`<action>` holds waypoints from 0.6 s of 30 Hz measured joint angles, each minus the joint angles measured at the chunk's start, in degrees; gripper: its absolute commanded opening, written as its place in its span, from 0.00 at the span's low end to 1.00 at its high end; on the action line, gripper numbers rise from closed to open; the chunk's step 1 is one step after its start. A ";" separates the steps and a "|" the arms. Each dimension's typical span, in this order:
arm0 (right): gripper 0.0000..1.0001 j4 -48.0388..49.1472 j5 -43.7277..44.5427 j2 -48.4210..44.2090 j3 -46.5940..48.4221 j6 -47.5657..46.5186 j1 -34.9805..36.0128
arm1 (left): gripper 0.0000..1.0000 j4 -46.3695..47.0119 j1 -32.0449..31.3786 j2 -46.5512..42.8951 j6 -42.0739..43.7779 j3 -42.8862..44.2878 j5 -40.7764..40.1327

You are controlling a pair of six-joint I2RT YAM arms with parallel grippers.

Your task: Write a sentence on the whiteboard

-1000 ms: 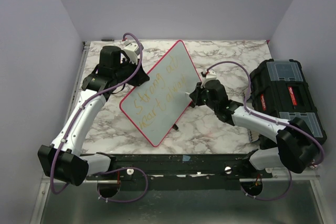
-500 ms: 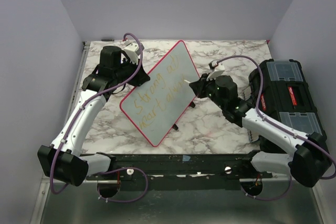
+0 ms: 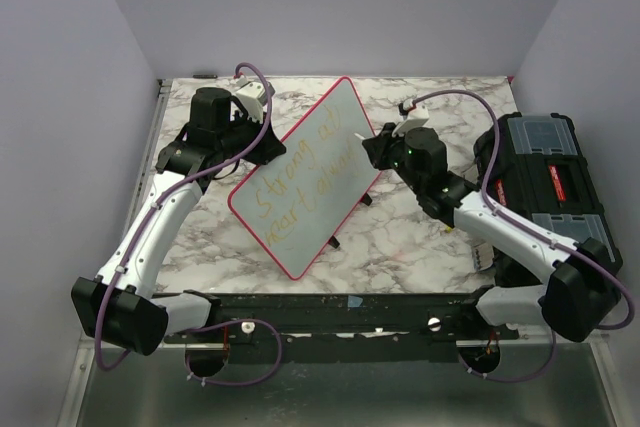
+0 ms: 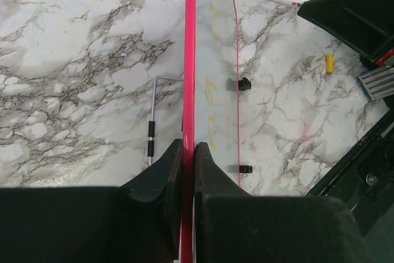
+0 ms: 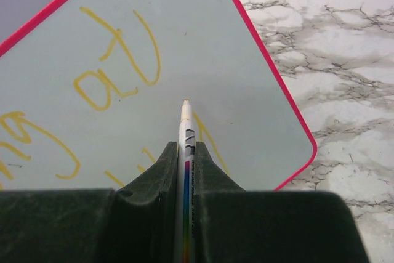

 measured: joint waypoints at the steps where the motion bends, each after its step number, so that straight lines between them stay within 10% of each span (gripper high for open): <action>1: 0.01 -0.04 0.02 0.72 0.52 -0.04 -0.31 | 0.00 0.00 0.00 0.00 0.00 0.00 0.00; 18: 0.01 0.00 -1.01 6.93 1.73 0.11 -4.11 | 0.00 -0.04 -0.11 -0.13 0.00 0.00 -0.02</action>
